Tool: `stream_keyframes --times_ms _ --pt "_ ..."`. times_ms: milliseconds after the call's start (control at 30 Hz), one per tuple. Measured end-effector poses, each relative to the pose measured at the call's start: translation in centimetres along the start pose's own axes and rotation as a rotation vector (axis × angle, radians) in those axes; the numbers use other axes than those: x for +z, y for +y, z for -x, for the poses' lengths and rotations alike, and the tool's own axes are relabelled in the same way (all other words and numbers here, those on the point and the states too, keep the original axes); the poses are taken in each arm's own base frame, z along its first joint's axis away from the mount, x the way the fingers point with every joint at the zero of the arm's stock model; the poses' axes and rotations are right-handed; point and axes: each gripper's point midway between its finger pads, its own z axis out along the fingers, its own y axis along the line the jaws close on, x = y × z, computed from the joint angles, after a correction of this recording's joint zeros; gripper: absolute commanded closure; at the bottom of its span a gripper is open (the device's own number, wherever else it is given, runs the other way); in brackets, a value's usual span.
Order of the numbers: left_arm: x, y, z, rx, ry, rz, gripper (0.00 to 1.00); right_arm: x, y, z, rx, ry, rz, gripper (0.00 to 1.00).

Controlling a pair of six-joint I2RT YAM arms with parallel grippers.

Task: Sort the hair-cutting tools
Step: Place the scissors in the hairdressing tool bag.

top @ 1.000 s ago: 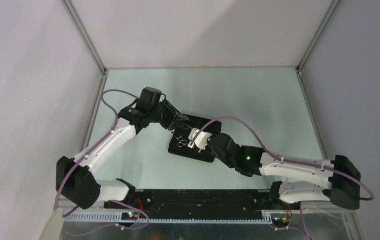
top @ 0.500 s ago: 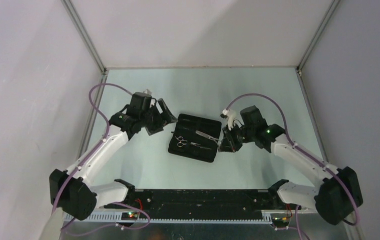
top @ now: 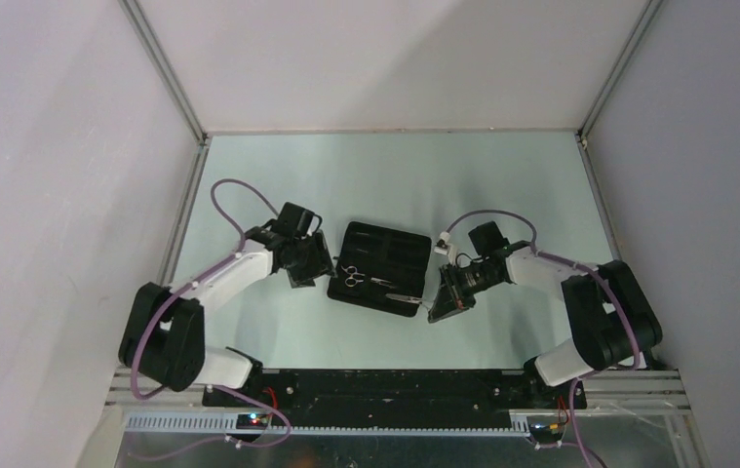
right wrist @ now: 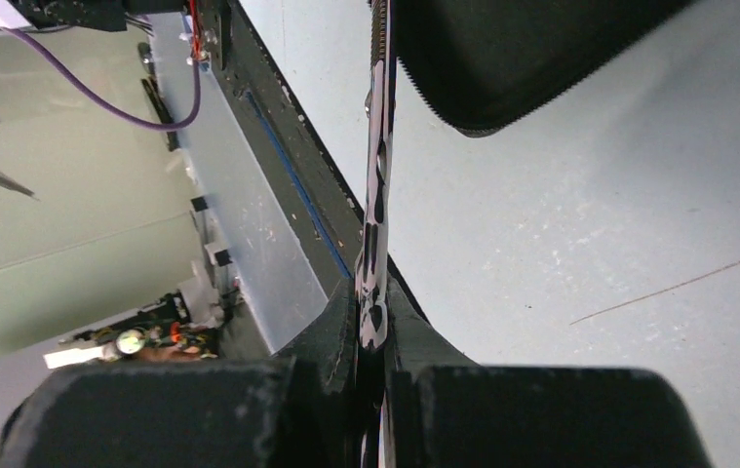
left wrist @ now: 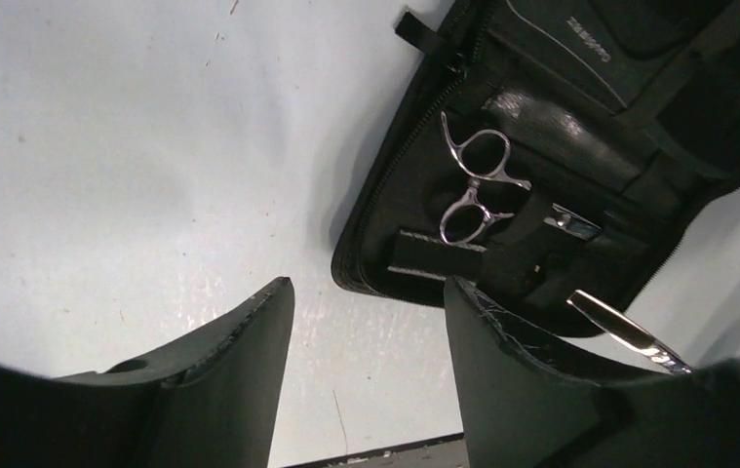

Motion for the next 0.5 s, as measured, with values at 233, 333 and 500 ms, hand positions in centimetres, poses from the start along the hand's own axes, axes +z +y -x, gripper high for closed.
stream_keyframes --times_ms 233,333,500 --pt "2.2 0.8 -0.8 0.022 0.061 0.037 0.54 0.5 -1.6 -1.0 0.090 0.011 0.044 1.00" --pt "2.9 1.3 -1.5 0.024 0.088 0.046 0.61 0.7 -1.6 -1.4 0.096 0.010 0.068 1.00" --pt "4.1 1.6 -2.8 0.019 0.148 0.047 0.66 1.1 -1.8 -1.8 0.097 -0.002 0.094 1.00"
